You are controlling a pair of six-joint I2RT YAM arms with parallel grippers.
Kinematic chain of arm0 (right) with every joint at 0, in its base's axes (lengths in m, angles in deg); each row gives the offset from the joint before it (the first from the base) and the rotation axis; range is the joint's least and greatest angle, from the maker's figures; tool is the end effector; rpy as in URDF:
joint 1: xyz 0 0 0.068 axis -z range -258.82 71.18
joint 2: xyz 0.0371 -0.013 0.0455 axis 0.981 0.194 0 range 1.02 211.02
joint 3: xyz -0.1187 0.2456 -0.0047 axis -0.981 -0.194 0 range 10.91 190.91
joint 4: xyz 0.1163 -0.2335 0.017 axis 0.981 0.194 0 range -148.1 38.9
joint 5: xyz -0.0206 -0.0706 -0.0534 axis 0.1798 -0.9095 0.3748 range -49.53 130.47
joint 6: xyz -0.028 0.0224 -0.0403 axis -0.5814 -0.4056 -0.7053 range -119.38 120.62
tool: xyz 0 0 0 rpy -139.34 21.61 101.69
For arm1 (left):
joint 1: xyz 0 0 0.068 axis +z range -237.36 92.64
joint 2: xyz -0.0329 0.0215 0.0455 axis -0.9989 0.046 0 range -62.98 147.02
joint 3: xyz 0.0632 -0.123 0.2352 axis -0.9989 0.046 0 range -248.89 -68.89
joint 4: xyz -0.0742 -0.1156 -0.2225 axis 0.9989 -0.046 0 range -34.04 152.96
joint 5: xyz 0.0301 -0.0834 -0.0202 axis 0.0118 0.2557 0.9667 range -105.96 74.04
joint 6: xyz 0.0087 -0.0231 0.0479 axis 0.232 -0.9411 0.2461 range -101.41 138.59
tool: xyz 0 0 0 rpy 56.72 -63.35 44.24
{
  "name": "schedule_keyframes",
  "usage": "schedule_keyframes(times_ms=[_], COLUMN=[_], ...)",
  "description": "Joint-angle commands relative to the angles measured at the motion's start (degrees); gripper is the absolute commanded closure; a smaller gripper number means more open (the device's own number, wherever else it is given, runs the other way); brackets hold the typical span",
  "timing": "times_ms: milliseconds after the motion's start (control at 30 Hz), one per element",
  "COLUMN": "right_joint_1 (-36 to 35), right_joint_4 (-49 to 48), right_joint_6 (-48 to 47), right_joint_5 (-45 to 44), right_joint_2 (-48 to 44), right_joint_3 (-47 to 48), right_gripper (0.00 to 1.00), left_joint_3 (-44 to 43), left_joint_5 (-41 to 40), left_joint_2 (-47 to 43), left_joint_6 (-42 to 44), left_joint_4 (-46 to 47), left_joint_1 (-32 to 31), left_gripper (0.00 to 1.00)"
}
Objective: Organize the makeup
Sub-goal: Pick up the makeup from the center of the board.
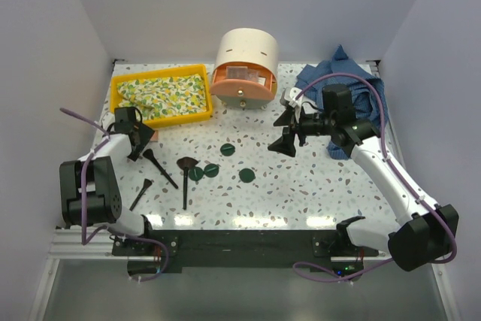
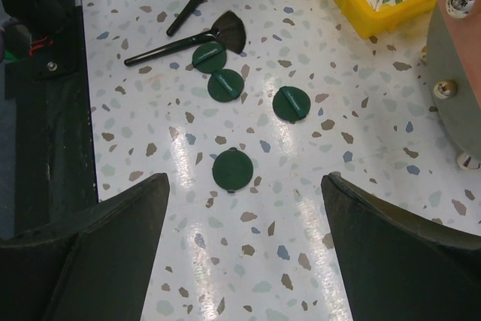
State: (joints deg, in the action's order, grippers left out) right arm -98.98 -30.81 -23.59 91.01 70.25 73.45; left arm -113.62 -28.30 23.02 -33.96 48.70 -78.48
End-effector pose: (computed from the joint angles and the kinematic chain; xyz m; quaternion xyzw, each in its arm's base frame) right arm 0.2315 0.1143 0.3374 -0.4871 0.6636 0.3617 0.4378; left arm 0.2822 0.0518 0.1707 -0.5125 0.8001 -0.0143 0.3116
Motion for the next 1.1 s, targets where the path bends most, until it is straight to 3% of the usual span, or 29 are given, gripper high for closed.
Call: schedule_keyframes(times_ms=[0,433,1067], right_joint_1=[0.4,0.7,1.1], right_joint_4=[-1.9,-1.8,-1.7], right_joint_6=[-0.1,-0.2,-0.4], right_joint_5=[1.4,1.5,1.8], right_joint_2=[-1.3,-0.6,-0.8], right_joint_3=[0.1,0.1,0.1], right_gripper=[0.13,0.13,0.13], left_joint_3=[-3.7,-9.7,-15.9], left_joint_5=[-2.9,-3.1,-3.8], left_joint_2=[1.9,7.0,12.0], left_joint_6=[-3.4,-3.9,-3.3], left_joint_4=[2.0,-0.5,-3.0], left_joint_1=[0.2,0.2,0.3], left_gripper=[0.21,0.13,0.10])
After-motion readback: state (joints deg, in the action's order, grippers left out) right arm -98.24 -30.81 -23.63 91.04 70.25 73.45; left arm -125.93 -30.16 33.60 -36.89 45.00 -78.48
